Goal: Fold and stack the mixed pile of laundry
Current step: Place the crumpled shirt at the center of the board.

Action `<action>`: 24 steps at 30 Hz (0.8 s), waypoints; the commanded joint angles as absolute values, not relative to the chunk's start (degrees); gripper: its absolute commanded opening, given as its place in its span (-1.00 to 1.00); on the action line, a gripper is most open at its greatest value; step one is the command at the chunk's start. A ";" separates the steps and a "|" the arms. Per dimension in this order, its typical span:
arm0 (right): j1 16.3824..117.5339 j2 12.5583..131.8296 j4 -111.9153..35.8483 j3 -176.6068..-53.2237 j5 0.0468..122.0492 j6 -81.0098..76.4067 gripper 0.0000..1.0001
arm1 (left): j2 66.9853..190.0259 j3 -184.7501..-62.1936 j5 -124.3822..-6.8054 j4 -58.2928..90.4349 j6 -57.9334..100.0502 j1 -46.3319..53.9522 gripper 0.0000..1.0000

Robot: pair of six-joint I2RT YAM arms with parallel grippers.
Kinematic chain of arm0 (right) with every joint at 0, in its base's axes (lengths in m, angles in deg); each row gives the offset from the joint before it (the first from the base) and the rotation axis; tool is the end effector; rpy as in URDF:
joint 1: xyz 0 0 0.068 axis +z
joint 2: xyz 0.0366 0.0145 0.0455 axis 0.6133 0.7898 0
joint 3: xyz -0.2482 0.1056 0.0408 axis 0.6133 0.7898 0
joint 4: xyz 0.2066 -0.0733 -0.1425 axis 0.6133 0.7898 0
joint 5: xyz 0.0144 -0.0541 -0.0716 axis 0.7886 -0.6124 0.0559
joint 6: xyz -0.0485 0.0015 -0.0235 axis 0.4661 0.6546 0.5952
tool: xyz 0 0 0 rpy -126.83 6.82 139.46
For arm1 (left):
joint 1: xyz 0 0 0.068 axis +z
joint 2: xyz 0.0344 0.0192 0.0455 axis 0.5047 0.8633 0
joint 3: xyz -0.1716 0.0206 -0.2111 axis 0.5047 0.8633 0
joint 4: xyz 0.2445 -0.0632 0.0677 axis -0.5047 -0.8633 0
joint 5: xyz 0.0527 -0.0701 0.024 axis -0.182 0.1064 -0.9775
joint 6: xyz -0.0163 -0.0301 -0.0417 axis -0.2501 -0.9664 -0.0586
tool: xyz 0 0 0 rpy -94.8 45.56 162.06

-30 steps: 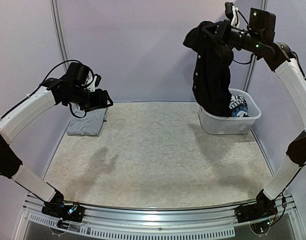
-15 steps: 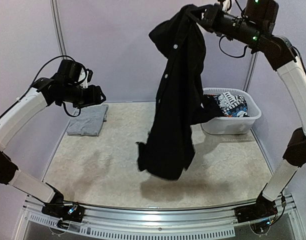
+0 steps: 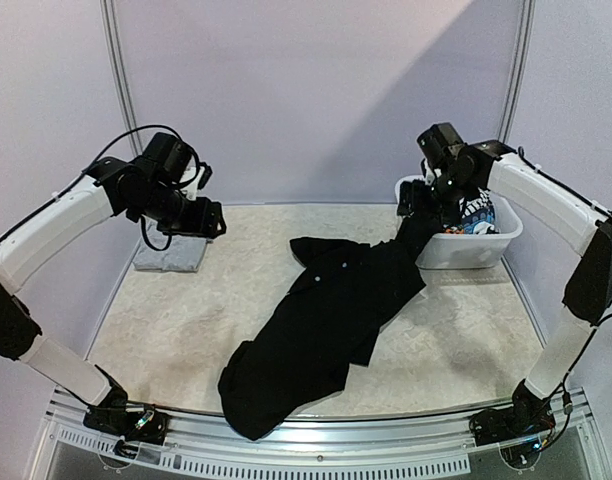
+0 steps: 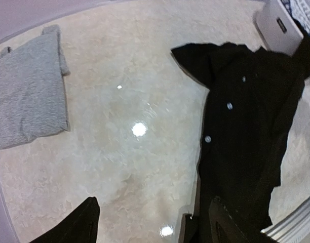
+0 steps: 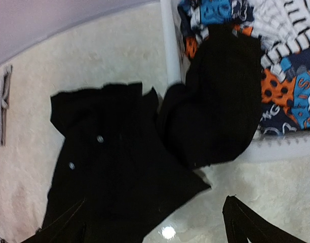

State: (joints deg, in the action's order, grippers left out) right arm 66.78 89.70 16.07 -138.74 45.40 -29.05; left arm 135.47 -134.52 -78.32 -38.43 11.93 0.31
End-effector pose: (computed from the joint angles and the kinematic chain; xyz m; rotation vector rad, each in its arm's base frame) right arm 0.3244 0.1738 0.3501 0.1588 2.5139 0.2761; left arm 0.2587 -0.1462 0.3531 0.1679 2.4829 -0.2839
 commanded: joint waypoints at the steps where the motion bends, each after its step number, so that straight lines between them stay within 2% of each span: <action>1: 67.73 81.73 15.70 -134.21 45.93 -27.35 0.80 | 135.72 -134.47 -79.95 -45.56 18.10 -7.28 0.53; 10: 67.67 78.62 12.53 -124.14 51.23 -23.50 0.78 | 133.46 -132.38 -77.51 -50.33 21.95 -23.60 0.50; 17: 67.64 76.64 10.81 -117.91 53.65 -24.01 0.78 | 144.20 -140.69 -78.37 -55.94 26.46 -33.31 0.37; 24: 67.14 74.46 2.75 -107.53 57.85 -24.27 0.76 | 152.97 -140.86 -82.25 -54.07 24.62 -37.64 0.28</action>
State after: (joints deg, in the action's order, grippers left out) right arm 67.55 77.02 8.88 -113.26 54.47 -24.52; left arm 149.22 -140.86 -79.37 -53.08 25.04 -35.73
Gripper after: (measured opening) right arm 0.885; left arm 0.649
